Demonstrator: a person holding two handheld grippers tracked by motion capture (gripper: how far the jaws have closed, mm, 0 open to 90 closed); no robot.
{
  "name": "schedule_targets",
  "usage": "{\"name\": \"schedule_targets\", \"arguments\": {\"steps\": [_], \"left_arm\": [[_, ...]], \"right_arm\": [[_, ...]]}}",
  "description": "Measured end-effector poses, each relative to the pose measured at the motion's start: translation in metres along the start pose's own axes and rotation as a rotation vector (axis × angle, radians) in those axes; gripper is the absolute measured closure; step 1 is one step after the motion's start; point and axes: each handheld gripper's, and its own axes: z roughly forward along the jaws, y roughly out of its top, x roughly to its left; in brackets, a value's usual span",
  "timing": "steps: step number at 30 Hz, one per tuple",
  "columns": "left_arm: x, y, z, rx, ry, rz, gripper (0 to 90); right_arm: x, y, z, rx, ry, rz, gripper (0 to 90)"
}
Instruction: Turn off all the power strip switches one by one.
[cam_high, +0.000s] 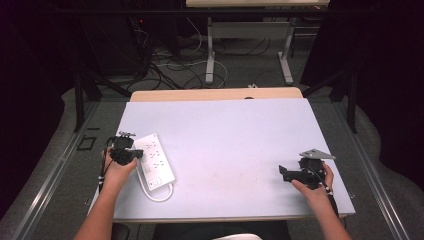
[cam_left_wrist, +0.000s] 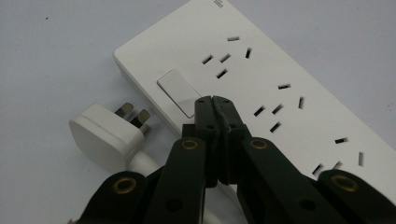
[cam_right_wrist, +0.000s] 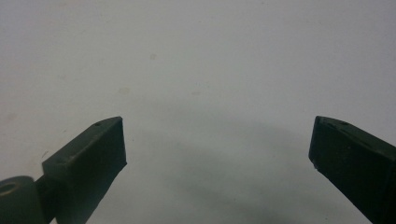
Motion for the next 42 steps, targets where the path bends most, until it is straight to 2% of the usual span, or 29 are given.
{"name": "schedule_targets", "arguments": {"steps": [5,6,11,12,16,21,23,27,31,37,39,42], "left_arm": [[0.002,0.004,-0.003,-0.020,0.002,-0.008,89.8],[0.004,0.005,-0.004,-0.015,0.001,0.001,89.8],[0.007,0.008,-0.005,-0.028,-0.002,-0.027,89.8],[0.008,0.010,-0.006,-0.027,0.004,-0.015,89.8],[0.008,0.015,-0.010,-0.046,0.003,-0.021,89.8],[0.011,0.021,-0.011,-0.054,-0.002,-0.040,89.8],[0.012,0.023,-0.012,-0.040,-0.006,-0.043,89.8],[0.016,0.027,-0.010,-0.069,-0.003,-0.073,89.8],[0.021,0.028,-0.006,-0.060,-0.001,-0.095,89.8],[0.029,0.027,-0.002,-0.038,-0.004,-0.098,89.8],[0.029,0.026,0.001,-0.053,0.002,-0.100,89.8],[0.029,0.026,0.002,-0.031,-0.004,-0.095,89.9]], "right_arm": [[0.000,0.000,0.000,0.000,-0.002,0.009,3.5],[0.000,0.000,-0.001,0.000,-0.002,0.009,3.5],[0.000,0.000,0.000,-0.001,-0.002,0.000,3.5],[0.000,0.000,0.000,0.001,-0.002,-0.001,3.5],[0.001,0.000,0.000,0.003,-0.004,0.000,3.5],[0.001,0.000,0.001,0.006,-0.004,-0.003,3.5],[0.001,0.000,0.000,0.005,-0.005,0.003,3.5],[0.001,0.000,0.000,0.002,-0.008,0.007,3.6],[0.001,-0.001,0.000,0.002,-0.008,0.002,3.6],[0.001,-0.001,0.001,0.007,-0.005,0.003,3.7],[0.001,-0.001,0.002,0.007,-0.004,0.006,3.7],[0.003,-0.001,0.002,0.009,-0.002,0.004,3.7]]}}
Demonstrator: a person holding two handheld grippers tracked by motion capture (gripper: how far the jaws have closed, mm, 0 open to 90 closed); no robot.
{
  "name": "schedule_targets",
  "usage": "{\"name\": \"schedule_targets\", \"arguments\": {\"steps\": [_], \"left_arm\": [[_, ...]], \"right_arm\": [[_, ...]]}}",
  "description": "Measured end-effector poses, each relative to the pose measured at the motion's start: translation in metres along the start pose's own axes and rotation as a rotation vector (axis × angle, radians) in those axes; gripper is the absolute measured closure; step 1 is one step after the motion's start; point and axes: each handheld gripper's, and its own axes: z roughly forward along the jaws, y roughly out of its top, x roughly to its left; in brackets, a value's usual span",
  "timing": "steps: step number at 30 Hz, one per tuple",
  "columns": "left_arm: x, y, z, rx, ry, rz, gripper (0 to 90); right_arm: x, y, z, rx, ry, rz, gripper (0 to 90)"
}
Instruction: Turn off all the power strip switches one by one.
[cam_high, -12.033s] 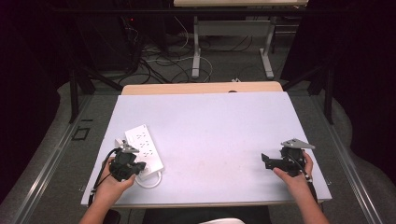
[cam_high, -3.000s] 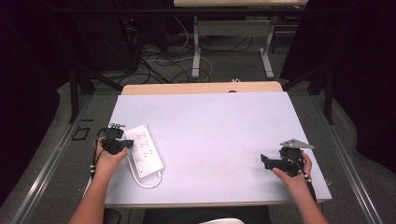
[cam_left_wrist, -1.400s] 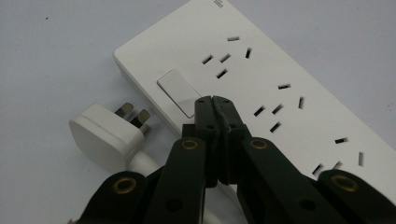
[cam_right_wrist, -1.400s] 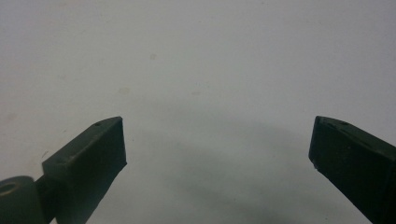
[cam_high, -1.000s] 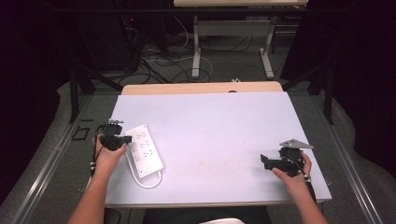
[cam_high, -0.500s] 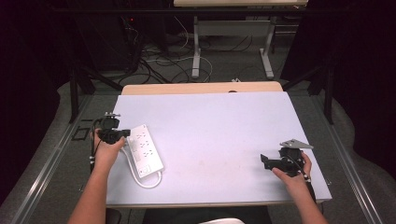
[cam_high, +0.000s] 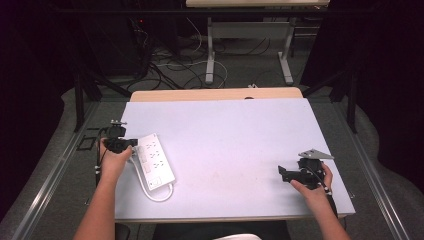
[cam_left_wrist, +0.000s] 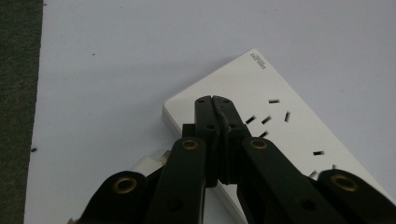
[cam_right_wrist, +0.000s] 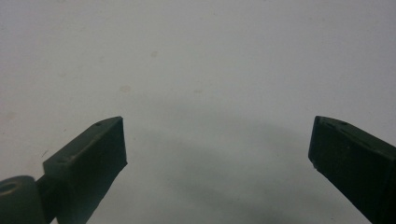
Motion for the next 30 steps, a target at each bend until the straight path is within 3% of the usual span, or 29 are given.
{"name": "schedule_targets", "arguments": {"steps": [30], "left_arm": [[-0.0029,-0.0038,0.0094,0.016,0.025,0.019,89.6]], "right_arm": [[-0.0008,0.0000,-0.0001,0.000,0.001,0.002,3.7]]}}
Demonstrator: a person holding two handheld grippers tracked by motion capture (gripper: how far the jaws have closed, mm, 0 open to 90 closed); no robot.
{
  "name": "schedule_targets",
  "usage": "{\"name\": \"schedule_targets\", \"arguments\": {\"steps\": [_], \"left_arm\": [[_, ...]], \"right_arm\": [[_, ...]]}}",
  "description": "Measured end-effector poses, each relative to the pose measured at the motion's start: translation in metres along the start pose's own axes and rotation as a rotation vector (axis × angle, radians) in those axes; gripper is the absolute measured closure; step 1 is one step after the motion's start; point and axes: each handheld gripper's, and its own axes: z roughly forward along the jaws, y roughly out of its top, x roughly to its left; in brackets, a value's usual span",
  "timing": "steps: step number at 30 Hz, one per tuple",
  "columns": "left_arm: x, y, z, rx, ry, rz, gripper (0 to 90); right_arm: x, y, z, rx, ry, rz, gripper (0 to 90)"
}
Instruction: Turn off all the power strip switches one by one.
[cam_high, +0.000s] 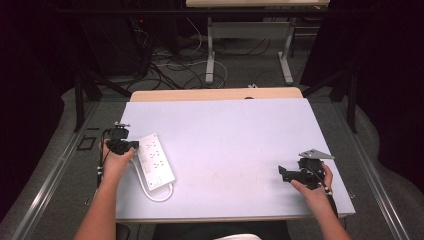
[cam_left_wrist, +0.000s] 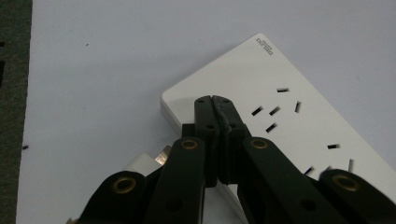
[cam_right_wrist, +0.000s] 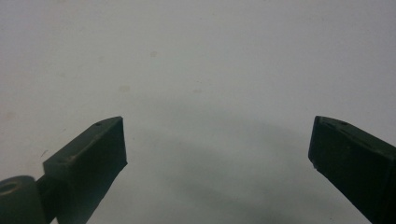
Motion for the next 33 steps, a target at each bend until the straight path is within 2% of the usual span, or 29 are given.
{"name": "schedule_targets", "arguments": {"steps": [5,7,17,19,23,25,27,33], "left_arm": [[-0.0005,-0.0004,0.0008,-0.011,0.005,0.000,89.6],[-0.0001,0.0003,-0.0005,0.007,0.000,0.005,89.6],[-0.0009,-0.0001,0.0001,0.000,0.005,0.007,89.6],[-0.0019,-0.0011,0.0022,-0.017,0.014,-0.001,89.7],[-0.0012,-0.0003,0.0035,-0.003,0.016,0.005,89.8],[-0.0030,-0.0014,0.0051,-0.023,0.029,0.008,89.8],[-0.0029,-0.0012,0.0047,-0.018,0.028,0.010,89.7],[-0.0043,-0.0017,0.0034,-0.012,0.039,0.012,89.7]], "right_arm": [[0.0002,0.0001,0.0001,-0.002,0.001,-0.001,3.7],[0.0002,0.0000,0.0001,-0.002,0.002,-0.002,3.7],[0.0009,0.0000,0.0002,0.001,0.003,-0.001,3.7],[0.0013,0.0000,0.0007,0.001,-0.001,-0.002,3.7],[0.0013,-0.0001,0.0004,0.004,0.003,-0.006,3.7],[0.0012,0.0001,-0.0001,0.004,0.000,-0.008,3.7],[0.0018,0.0001,0.0007,-0.001,-0.002,0.005,3.7],[0.0003,0.0000,0.0002,-0.001,0.003,-0.001,3.7]]}}
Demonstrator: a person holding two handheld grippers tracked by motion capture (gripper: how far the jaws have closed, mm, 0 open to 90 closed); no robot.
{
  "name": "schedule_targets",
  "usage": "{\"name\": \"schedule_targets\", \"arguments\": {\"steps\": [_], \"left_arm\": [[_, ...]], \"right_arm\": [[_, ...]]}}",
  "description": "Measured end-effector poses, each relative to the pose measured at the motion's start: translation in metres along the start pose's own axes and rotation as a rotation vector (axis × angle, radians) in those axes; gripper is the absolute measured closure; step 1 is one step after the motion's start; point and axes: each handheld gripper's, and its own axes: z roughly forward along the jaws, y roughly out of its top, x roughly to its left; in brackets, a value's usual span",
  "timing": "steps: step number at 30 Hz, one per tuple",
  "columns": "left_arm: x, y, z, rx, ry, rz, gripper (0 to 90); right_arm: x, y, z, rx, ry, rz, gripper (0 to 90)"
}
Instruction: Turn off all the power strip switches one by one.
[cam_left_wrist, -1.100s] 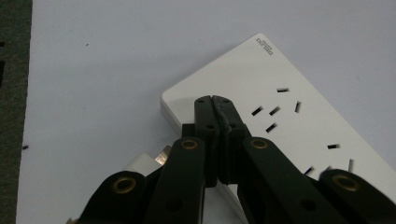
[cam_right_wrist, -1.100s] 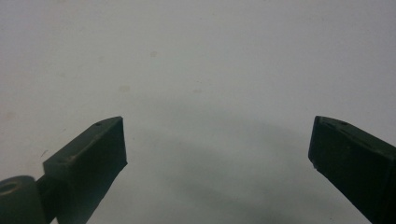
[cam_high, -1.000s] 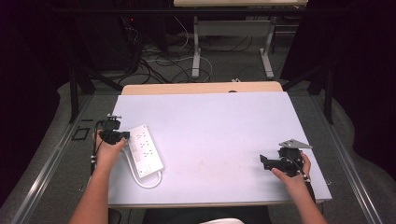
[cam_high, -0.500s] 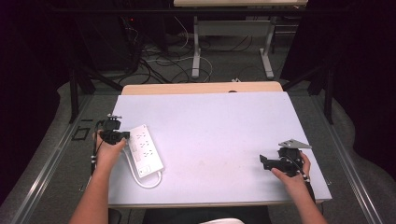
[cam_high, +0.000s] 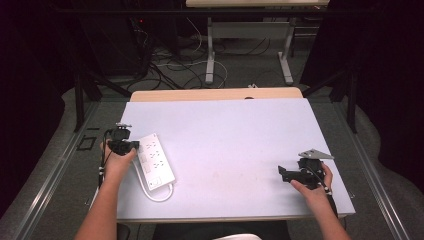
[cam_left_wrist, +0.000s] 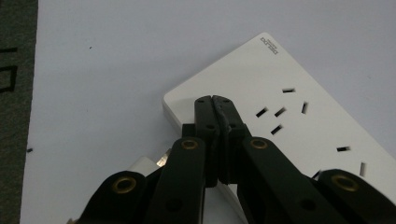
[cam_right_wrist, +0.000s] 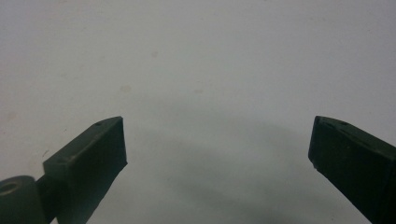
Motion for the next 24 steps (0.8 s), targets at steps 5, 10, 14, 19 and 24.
{"name": "schedule_targets", "arguments": {"steps": [5,10,14,19,24], "left_arm": [[-0.002,-0.002,-0.005,-0.017,-0.016,0.003,87.1],[-0.007,-0.003,-0.014,-0.043,-0.041,0.020,81.5],[-0.011,-0.003,-0.019,-0.071,-0.062,0.034,77.2],[-0.017,-0.004,-0.025,-0.096,-0.112,0.017,65.8],[-0.023,-0.006,-0.029,-0.123,-0.126,0.034,58.2]], "right_arm": [[-0.001,0.000,0.000,-0.001,-0.002,0.000,3.7],[-0.002,0.000,-0.002,-0.004,-0.003,-0.003,3.7],[-0.002,0.000,-0.002,-0.005,-0.003,-0.004,3.7],[-0.002,0.000,-0.002,-0.005,-0.005,0.007,3.7],[-0.002,0.000,-0.002,-0.006,-0.005,0.007,3.7]]}}
